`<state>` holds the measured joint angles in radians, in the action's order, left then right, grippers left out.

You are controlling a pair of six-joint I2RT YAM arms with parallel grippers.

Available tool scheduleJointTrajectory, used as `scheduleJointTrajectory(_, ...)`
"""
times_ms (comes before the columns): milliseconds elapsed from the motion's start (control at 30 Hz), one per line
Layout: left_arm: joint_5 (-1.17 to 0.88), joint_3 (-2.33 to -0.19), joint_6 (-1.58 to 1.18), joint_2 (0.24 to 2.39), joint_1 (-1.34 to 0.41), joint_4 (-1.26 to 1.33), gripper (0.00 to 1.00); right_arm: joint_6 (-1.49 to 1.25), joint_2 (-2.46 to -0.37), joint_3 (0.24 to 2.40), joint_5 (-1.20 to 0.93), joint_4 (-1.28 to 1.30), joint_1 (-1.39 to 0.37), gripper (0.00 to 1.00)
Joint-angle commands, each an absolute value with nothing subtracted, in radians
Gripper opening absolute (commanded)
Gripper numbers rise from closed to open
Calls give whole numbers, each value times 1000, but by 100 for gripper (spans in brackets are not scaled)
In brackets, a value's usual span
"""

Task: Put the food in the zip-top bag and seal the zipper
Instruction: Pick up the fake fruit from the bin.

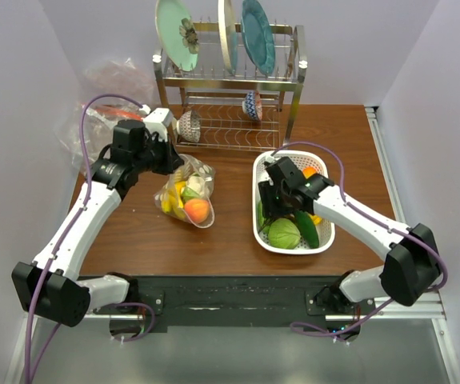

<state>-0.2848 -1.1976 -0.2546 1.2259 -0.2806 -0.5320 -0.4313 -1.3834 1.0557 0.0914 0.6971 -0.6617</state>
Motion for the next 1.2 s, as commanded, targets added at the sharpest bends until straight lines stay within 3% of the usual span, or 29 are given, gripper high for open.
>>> scheduleJointTrajectory(0, -316, -1203, -273, 1221, -273, -457, 0, -460, -1396, 1037, 172, 677, -661, 57)
scheduleJointTrajectory(233, -319, -1200, -276, 1221, -273, -456, 0, -456, -1528, 1063, 231, 620, -661, 55)
scheduleJointTrajectory(300, -319, -1201, -278, 1221, -273, -457, 0, -451, -1536, 1063, 255, 630, -661, 42)
scheduleJointTrajectory(367, -319, -1201, -276, 1220, -273, -459, 0, -443, -1516, 1054, 282, 630, -661, 16)
scheduleJointTrajectory(467, -314, -1203, -275, 1218, -273, -460, 0, -439, -1427, 1049, 293, 646, -663, 0)
scheduleJointTrajectory(633, -319, -1212, -275, 1221, -273, -459, 0, -419, -1313, 1147, 305, 704, -663, 0)
scheduleJointTrajectory(967, -327, -1204, -285, 1221, -273, -456, 0, -333, -1379, 1383, 350, 778, -623, 0)
scheduleJointTrajectory(1167, -333, -1215, -285, 1230, -273, -462, 0, -272, -1339, 1413, 86, 691, -618, 0)
